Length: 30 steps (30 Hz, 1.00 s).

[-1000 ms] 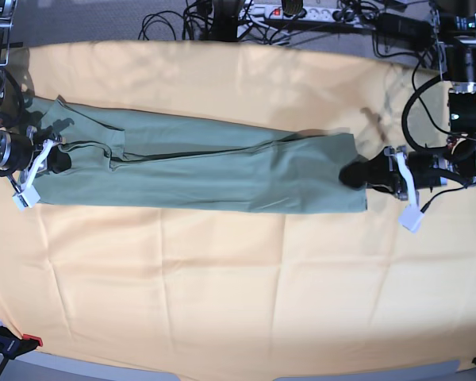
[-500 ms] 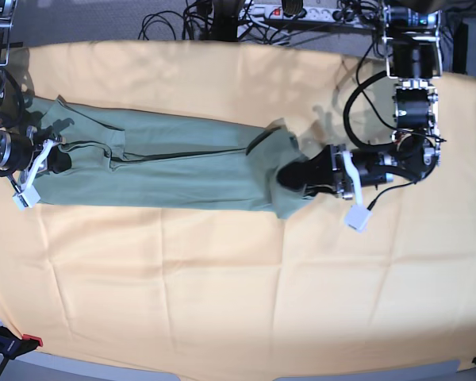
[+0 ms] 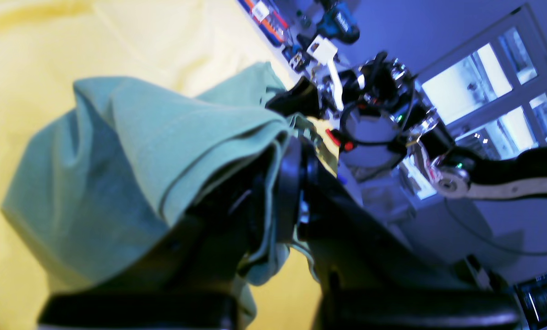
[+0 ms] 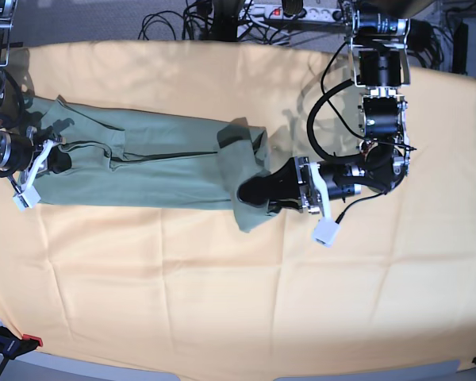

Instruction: Fold the T-shirt properly

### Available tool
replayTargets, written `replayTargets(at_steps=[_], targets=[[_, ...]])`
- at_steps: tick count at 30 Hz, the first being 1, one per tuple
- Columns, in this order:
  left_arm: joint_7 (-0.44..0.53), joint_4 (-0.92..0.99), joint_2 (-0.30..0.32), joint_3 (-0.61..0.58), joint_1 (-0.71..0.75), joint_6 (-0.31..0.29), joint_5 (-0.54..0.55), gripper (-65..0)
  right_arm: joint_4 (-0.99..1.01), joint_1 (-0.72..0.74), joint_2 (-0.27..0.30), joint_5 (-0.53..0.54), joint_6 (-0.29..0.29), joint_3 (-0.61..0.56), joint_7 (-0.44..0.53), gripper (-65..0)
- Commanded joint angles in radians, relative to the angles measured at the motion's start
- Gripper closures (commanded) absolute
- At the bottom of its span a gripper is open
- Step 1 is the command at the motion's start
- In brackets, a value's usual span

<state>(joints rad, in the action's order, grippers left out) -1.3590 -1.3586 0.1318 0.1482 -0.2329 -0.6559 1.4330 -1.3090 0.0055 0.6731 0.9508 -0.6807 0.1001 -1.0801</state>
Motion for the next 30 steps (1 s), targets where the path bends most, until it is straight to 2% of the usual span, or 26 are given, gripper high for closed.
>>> replayTargets(at_steps=[1,4,7,13,18,19,23,24,30], targets=[[0.016,-0.018,-0.002,-0.014,-0.023,-0.007,0.031,0.0,0.002,-0.001,0.006,-0.035,0.011,-0.006,-0.039,0.0],[0.020,-0.018,-0.002,-0.076,-0.023,-0.041,0.031,0.0,0.002,-0.001,0.006,-0.035,0.011,-0.006,-0.039,0.0],[0.049,-0.018,-0.002,-0.145,-0.023,-0.042,0.028,0.0,0.002,-0.001,0.006,-0.035,0.011,-0.006,-0.039,0.0],[0.238,-0.018,-0.010,-0.225,-0.023,-0.042,-0.160,0.0,0.002,-0.001,0.005,-0.035,0.010,-0.006,-0.042,0.0],[0.245,-0.018,-0.069,-0.229,-0.023,-0.042,-0.206,0.0,0.002,0.000,0.005,-0.035,0.007,-0.006,-0.042,0.0],[0.245,-0.018,-0.080,-0.229,-0.023,-0.042,-0.202,-2.5,0.002,0.000,0.006,-0.035,0.008,-0.006,-0.042,0.0],[0.249,-0.018,-0.107,-0.229,-0.026,-0.042,-0.154,-28.6,0.002,-0.001,0.006,-0.035,0.008,-0.006,-0.043,0.0],[0.262,-0.018,-0.113,-0.229,-0.026,-0.042,-0.153,-32.9,0.002,-0.001,0.006,-0.035,0.008,-0.006,-0.045,0.0],[0.340,-0.018,-0.118,-0.229,-0.026,-0.042,-0.172,-34.2,0.002,0.000,0.006,-0.035,0.008,-0.006,-0.050,0.0]])
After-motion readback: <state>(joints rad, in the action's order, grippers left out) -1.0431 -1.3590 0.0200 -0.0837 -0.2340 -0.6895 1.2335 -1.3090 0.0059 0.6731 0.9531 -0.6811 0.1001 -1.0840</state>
